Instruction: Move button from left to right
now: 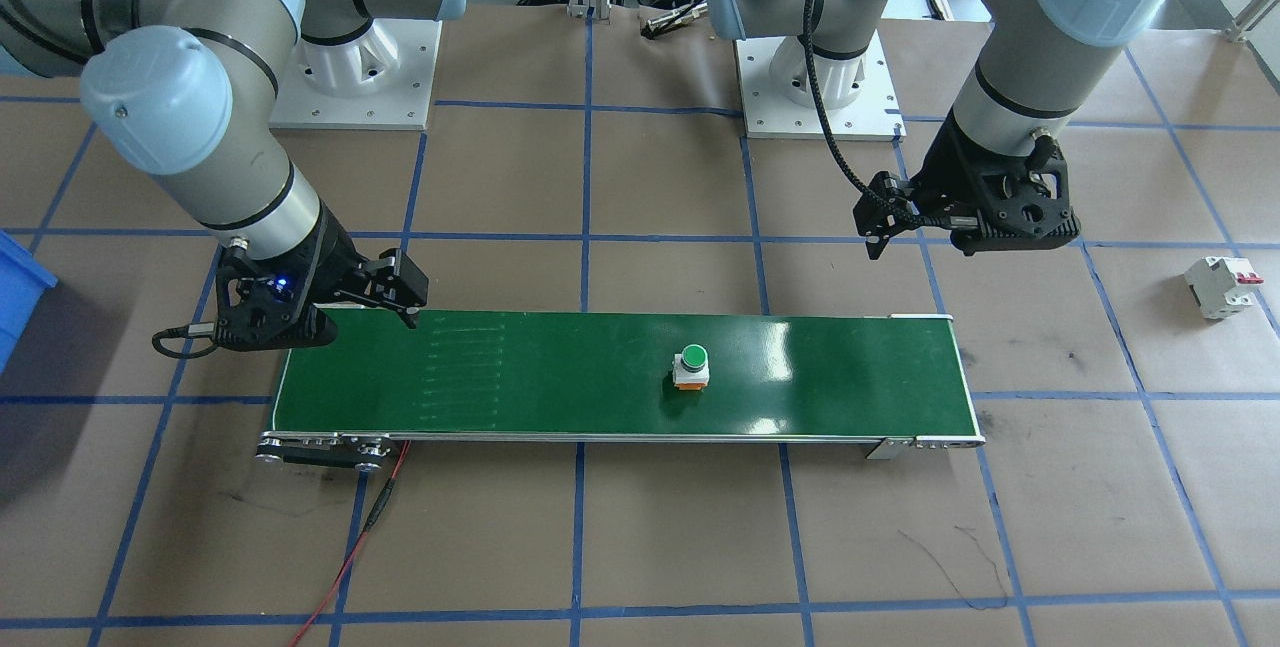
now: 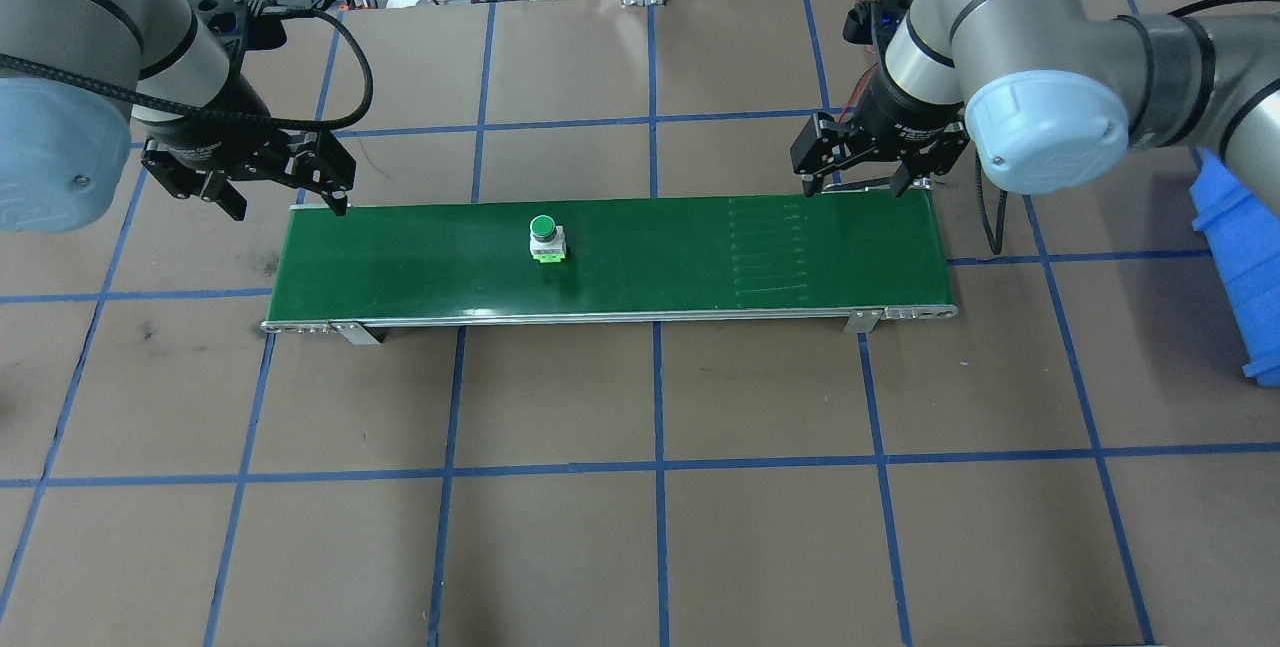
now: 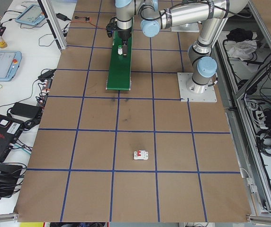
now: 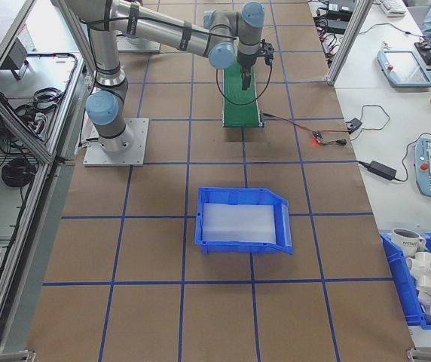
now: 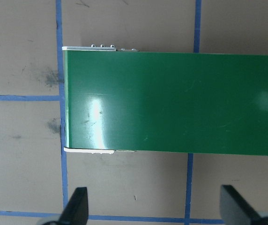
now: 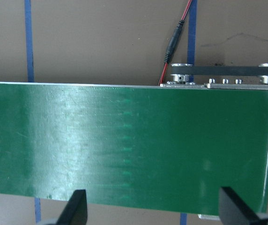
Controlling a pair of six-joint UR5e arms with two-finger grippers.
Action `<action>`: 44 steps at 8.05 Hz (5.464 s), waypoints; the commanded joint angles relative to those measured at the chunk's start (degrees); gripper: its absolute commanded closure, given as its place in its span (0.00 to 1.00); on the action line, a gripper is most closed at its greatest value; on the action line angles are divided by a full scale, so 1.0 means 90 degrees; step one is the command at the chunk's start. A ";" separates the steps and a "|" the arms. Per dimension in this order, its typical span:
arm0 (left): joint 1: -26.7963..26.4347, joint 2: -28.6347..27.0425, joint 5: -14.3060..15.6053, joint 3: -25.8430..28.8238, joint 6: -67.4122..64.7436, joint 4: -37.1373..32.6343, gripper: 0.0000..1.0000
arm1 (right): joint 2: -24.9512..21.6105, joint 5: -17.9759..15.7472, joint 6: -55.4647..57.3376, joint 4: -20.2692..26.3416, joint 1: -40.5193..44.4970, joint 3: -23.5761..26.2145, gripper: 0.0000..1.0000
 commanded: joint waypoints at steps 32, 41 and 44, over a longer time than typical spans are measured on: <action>0.0513 0.0046 -0.0004 -0.0016 0.0003 0.0081 0.00 | 0.0612 -0.0661 -0.2477 0.0164 -0.1088 -0.0816 1.00; 0.0523 0.0075 -0.0004 -0.0007 0.0013 0.0091 0.00 | 0.1095 -0.0653 -1.1649 -0.0864 -0.5389 -0.0945 1.00; 0.0513 0.0075 0.0005 -0.0036 0.0004 0.0071 0.00 | 0.1791 -0.0543 -1.2320 -0.1044 -0.5635 -0.0867 1.00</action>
